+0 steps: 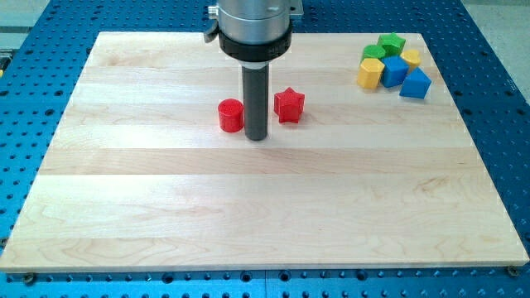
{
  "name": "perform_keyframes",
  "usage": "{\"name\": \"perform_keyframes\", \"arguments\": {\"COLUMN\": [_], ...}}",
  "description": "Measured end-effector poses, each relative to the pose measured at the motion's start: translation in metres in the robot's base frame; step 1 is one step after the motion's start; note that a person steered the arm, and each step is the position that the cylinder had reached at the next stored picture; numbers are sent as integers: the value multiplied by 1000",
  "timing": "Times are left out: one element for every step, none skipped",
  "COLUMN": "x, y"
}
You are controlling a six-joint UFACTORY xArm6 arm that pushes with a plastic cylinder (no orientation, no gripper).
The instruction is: Place red blocks at the center of the board
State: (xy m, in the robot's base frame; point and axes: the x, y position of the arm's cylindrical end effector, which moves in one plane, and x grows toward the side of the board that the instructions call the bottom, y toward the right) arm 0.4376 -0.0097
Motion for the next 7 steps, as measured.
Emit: {"name": "perform_keyframes", "arguments": {"x": [4,-20,-36,-65,-128,-137,-86], "y": [-31,-67,-21,-40,-22,38,20]}}
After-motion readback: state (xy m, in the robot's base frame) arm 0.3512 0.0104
